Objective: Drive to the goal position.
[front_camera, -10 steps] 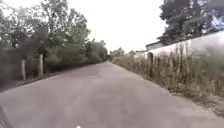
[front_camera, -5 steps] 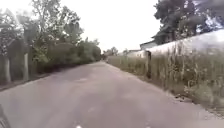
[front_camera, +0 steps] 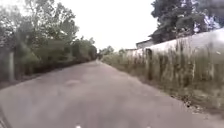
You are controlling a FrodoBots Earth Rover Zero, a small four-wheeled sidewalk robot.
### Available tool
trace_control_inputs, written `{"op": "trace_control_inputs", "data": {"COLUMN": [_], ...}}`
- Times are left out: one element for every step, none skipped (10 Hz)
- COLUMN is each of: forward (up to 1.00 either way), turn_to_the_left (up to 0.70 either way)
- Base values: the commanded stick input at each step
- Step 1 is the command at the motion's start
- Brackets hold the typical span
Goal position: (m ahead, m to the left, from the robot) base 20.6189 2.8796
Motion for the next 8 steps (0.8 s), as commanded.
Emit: {"op": "trace_control_inputs", "data": {"forward": [1.0,1.0,1.0,1.0,1.0,1.0,1.0,1.0], "turn_to_the_left": [-0.1,-0.1,-0.1,-0.1,-0.1,-0.1,-0.1,-0.09]}}
